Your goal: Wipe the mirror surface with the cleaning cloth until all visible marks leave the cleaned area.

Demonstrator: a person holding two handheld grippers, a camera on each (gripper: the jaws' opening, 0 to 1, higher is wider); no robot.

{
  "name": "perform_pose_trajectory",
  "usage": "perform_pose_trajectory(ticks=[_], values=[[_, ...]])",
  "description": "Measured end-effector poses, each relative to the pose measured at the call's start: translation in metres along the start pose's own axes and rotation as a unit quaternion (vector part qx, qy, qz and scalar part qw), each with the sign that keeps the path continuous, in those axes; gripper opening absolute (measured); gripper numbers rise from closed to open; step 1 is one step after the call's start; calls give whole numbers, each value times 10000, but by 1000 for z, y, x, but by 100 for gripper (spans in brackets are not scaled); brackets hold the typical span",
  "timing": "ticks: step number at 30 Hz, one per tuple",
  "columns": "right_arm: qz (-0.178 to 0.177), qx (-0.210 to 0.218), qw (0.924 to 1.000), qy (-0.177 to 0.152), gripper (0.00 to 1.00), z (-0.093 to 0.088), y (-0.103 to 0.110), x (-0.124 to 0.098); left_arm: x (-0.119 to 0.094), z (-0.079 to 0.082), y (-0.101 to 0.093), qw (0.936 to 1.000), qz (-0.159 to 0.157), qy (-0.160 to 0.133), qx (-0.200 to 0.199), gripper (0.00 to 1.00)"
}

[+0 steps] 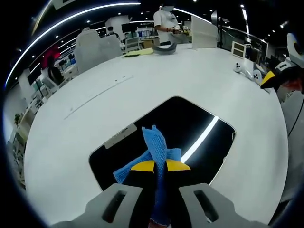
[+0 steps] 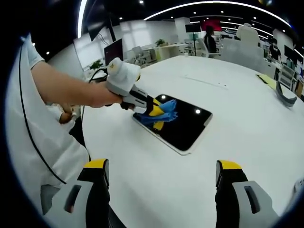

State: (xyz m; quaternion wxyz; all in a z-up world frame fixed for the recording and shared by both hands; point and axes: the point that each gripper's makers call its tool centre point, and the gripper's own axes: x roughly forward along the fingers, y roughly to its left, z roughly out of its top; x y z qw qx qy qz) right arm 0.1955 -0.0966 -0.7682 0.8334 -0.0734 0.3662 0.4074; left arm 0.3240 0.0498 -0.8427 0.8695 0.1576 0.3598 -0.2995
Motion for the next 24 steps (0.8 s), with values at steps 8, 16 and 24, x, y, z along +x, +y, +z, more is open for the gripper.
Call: perform_pose_trajectory(ticks=[8, 16, 24], values=[[-5, 20, 10000, 36, 93, -3, -3, -2, 7, 7, 9, 10000, 41, -6, -71, 4], [-2, 53, 10000, 24, 92, -4, -7, -2, 14, 13, 16, 9997, 146, -37, -181, 4], [26, 91, 9999, 69, 92, -6, -9, 1, 19, 18, 24, 9993, 259, -50, -264, 4]])
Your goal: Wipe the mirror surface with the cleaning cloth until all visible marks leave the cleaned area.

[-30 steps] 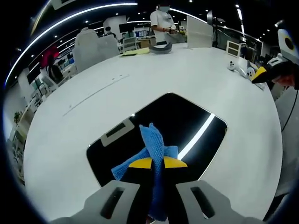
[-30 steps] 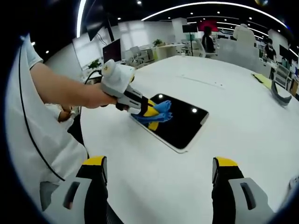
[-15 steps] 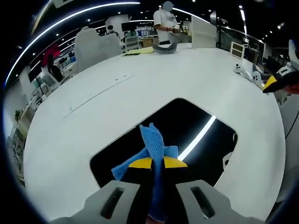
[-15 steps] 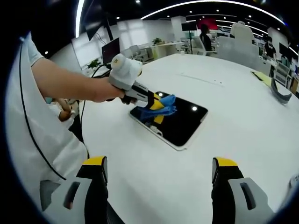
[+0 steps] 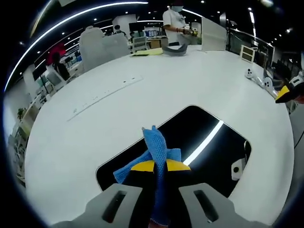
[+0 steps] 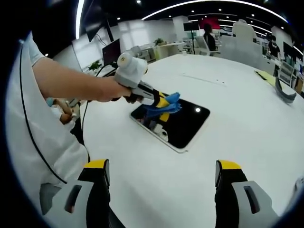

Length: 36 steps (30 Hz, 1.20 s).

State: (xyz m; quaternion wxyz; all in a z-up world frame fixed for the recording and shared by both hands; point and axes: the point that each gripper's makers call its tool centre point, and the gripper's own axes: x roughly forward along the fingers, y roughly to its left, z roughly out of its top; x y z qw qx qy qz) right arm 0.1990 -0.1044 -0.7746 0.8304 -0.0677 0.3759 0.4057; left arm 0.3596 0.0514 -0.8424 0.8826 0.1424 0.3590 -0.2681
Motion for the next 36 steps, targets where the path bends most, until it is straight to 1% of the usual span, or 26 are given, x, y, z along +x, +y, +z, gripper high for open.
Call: perform_pose_trajectory(ticks=[3, 7, 10, 15, 23, 27, 36], values=[[2, 0, 10000, 39, 92, -2, -2, 0, 2, 1, 4, 10000, 15, -25, -63, 4], [-4, 9, 10000, 45, 92, -2, -5, -1, 4, 4, 7, 9999, 93, -57, 9, 4], [-10, 24, 10000, 35, 92, -1, -5, -1, 6, 6, 11, 9999, 130, -36, -12, 4], [-8, 28, 10000, 70, 92, -3, -5, 0, 8, 7, 16, 9999, 135, -71, -76, 4], [4, 70, 10000, 63, 92, -5, -4, 2, 9, 8, 19, 9997, 189, -94, -113, 4], [10, 97, 10000, -12, 92, -1, -3, 1, 10, 8, 19, 9998, 167, -86, -116, 4], [18, 65, 10000, 10, 92, -2, -2, 1, 9, 8, 19, 9997, 176, -72, -160, 4]])
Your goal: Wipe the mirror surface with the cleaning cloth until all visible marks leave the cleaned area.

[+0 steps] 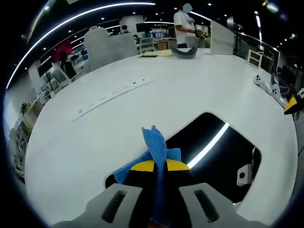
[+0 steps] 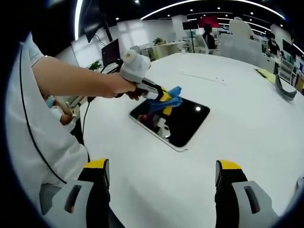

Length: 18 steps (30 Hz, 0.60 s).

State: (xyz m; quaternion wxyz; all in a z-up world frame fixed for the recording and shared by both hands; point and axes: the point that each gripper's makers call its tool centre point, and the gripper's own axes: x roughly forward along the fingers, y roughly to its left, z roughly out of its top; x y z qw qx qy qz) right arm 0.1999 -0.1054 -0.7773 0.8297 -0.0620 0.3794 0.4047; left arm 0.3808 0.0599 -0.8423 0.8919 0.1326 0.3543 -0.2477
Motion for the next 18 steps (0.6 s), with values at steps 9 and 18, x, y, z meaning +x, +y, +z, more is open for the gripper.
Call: perform_pose_trajectory(ticks=[9, 18], values=[[-28, 43, 10000, -26, 92, -1, -1, -1, 0, 0, 2, 10000, 85, 28, -13, 4], [-57, 37, 10000, 28, 92, -5, -1, -3, -3, -4, 17, 9998, 207, 41, -47, 4]])
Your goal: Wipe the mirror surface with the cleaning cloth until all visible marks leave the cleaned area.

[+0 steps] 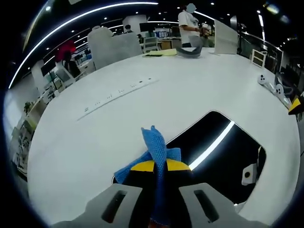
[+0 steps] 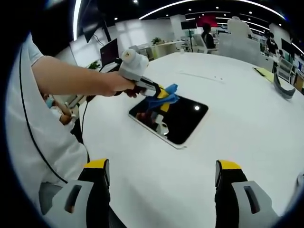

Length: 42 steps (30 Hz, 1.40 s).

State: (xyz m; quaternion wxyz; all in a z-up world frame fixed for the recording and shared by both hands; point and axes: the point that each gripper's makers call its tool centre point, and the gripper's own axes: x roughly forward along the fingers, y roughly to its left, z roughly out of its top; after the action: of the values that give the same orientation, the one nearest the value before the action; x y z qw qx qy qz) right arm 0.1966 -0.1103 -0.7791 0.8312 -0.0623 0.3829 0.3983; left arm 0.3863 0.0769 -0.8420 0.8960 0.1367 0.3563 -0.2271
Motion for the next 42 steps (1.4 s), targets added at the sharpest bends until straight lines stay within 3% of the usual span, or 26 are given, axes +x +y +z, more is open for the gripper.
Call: perform_pose_trajectory(ticks=[23, 31, 34, 42], values=[[-11, -92, 9998, -148, 92, 13, 7, -1, -17, -19, 26, 9996, 161, 234, -65, 4], [-45, -140, 9996, -258, 92, 20, 7, -6, -28, -30, 27, 9991, 269, 322, -84, 4], [-52, -169, 9994, -289, 92, 22, 7, -7, -31, -33, 24, 9987, 298, 387, 143, 4], [-13, -198, 9992, -349, 92, 24, 12, -5, -39, -40, 20, 9989, 219, 415, 12, 4]])
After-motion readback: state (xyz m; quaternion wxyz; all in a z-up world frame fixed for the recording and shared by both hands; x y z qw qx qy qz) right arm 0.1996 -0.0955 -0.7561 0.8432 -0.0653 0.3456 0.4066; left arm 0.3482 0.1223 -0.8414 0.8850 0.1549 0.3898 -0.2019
